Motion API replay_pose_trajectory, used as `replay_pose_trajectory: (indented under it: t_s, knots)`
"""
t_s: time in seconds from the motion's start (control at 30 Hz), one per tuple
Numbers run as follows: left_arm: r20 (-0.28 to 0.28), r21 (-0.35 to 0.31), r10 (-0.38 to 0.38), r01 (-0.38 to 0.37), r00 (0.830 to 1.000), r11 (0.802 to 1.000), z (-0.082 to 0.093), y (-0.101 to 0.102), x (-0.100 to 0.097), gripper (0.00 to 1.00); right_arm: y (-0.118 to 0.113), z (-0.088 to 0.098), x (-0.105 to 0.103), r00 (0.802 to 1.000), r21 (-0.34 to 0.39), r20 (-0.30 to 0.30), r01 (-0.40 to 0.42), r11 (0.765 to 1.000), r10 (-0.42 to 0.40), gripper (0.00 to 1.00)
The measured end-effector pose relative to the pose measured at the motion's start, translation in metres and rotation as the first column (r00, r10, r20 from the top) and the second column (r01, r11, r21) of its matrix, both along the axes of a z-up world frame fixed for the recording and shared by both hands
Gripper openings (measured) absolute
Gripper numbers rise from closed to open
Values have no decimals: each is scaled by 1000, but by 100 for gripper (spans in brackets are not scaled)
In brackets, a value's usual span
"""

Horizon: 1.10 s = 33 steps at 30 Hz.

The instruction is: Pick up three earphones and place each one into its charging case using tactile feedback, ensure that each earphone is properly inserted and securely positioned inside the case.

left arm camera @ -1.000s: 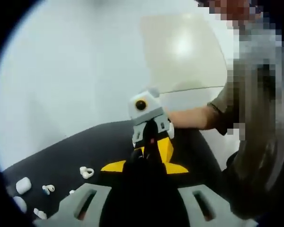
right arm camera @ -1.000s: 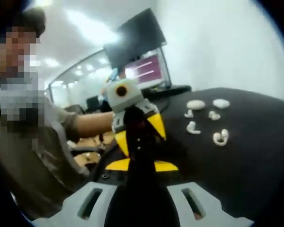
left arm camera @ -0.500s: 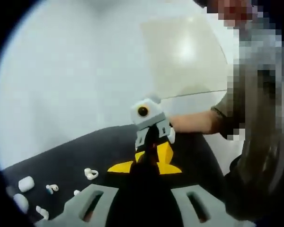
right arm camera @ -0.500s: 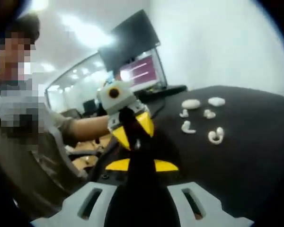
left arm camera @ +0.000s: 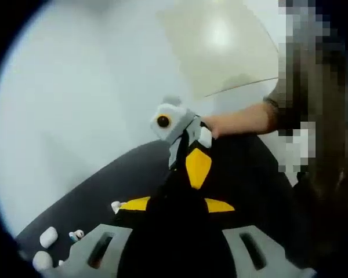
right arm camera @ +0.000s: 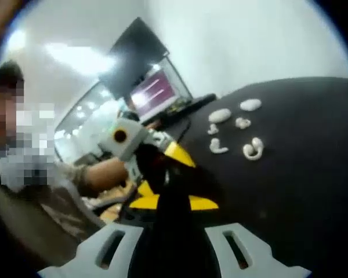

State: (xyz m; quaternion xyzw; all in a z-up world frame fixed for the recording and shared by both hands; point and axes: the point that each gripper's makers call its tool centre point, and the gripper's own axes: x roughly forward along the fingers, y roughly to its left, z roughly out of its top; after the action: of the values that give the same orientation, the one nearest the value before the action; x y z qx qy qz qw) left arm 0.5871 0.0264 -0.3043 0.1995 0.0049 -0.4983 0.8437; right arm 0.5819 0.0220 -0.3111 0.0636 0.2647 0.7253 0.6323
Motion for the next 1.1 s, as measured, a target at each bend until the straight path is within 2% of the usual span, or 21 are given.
replay_pose_trajectory:
  t_s: [0.07,0.13,0.17,0.23,0.27,0.3,0.33,0.37,0.4,0.43,0.47,0.57,0.77,0.9,0.93,1.0,1.03,1.1]
  knots:
    - [16,5,1,-1,1000,1000,1,0,0,32,0,0,2,1000,-5,-28,10,1000,-10,18]
    - [32,13,-3,3,999,1000,3,-10,-12,32,1,1,3,997,-11,-73,24,1000,-25,18]
    - [33,15,-3,3,999,1000,2,-5,-4,32,2,1,4,996,-14,-85,32,999,-33,18]
    - [35,12,-3,3,999,1000,2,-2,1,32,1,1,3,997,-6,-66,34,999,-35,19]
    - [37,11,-1,1,999,1000,2,0,3,31,2,1,5,1000,14,-6,30,999,-30,19]
    - [38,11,1,-2,999,1000,1,0,4,30,1,0,5,997,23,78,18,1000,-20,21]
    - [29,6,7,-7,1000,1000,1,-1,5,30,0,-2,7,977,36,214,5,999,-13,22]
    - [9,-1,8,-8,1000,1000,1,-1,5,30,-1,-2,6,956,52,295,-7,999,-9,24]
    - [-1,-5,8,-8,1000,1000,0,-1,5,30,-1,-4,5,937,49,350,-12,999,-6,25]
    - [-15,-11,9,-9,1000,1000,0,0,7,30,-1,-4,3,926,46,378,-20,999,1,27]
    - [-25,-14,10,-11,1000,1000,-1,1,8,30,-1,-7,1,921,32,389,-32,999,17,29]
    - [-49,-19,13,-14,999,1000,-1,0,6,30,-1,-7,4,928,37,372,-22,999,7,35]
    - [-80,-23,23,-25,997,999,-3,3,8,31,-3,-5,16,929,53,369,18,998,-37,37]
    - [-81,-24,21,-23,996,999,-2,4,6,32,-3,-8,17,916,38,399,15,999,-29,38]
    - [-81,-35,12,-15,997,999,1,4,4,35,-2,-8,18,914,36,404,17,999,-30,38]
    - [-86,-141,9,-21,996,990,17,7,5,37,-3,-7,21,918,39,394,27,999,-41,38]
    - [-86,-200,11,-28,996,979,27,12,6,37,-3,-6,22,920,43,388,37,998,-50,38]
    - [-62,-341,46,-64,997,938,52,29,11,36,-3,-5,25,920,50,386,52,997,-68,39]
